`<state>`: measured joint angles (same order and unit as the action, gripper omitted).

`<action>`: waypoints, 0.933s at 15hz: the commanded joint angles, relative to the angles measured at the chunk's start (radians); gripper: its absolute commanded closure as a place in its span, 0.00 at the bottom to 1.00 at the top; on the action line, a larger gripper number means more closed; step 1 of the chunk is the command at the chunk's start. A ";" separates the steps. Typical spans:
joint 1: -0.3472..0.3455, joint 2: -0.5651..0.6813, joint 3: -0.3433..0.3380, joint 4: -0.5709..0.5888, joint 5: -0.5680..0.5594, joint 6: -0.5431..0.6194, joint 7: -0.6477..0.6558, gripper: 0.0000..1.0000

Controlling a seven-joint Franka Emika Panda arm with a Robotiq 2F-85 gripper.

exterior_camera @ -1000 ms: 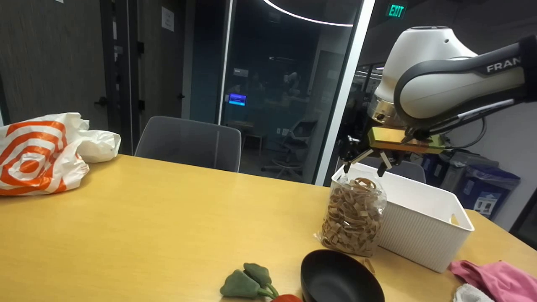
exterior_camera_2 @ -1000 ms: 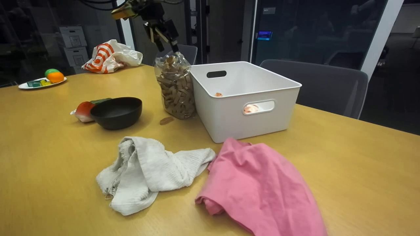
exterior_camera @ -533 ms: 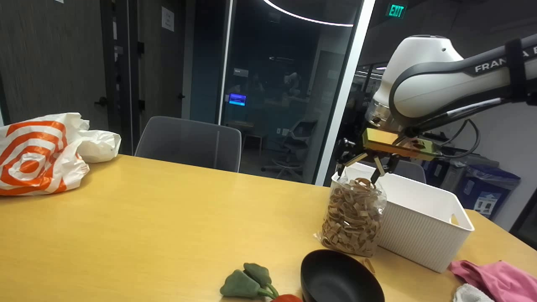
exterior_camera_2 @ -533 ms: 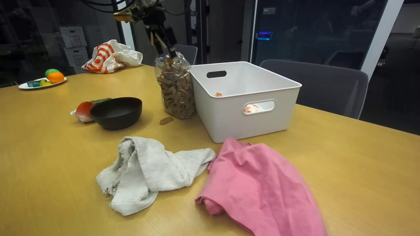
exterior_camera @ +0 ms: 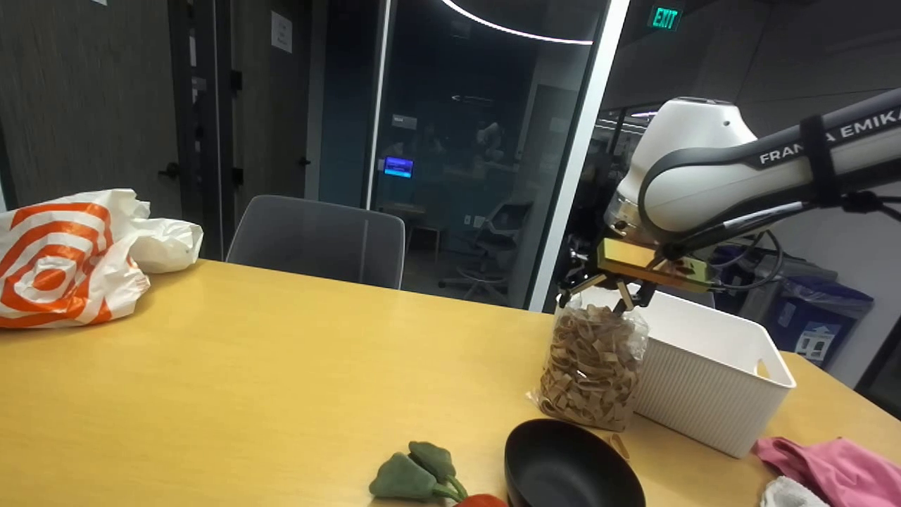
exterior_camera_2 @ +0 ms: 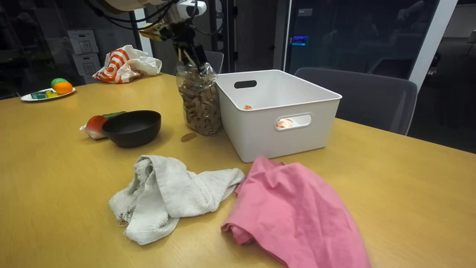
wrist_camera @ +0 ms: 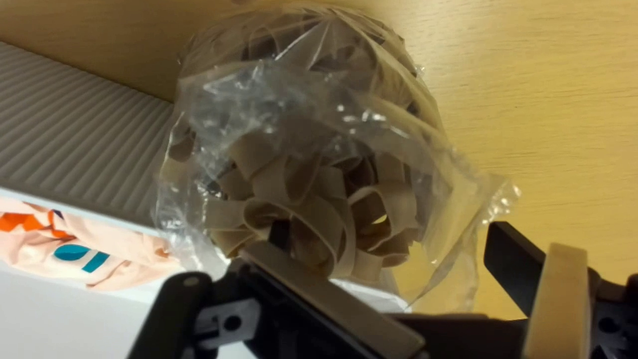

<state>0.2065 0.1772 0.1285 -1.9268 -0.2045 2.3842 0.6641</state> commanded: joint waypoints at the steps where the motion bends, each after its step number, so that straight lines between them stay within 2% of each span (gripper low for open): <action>1: 0.002 -0.041 -0.011 -0.017 0.021 0.017 -0.012 0.00; 4: 0.000 -0.046 -0.014 -0.020 0.014 0.017 -0.013 0.00; 6: -0.013 -0.058 -0.004 -0.026 0.091 0.024 -0.057 0.00; 8: -0.019 -0.074 -0.011 -0.031 0.117 0.017 -0.060 0.00; 14: -0.049 -0.128 -0.023 -0.061 0.129 -0.005 -0.056 0.00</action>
<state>0.1688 0.1018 0.1149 -1.9483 -0.1010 2.3824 0.6341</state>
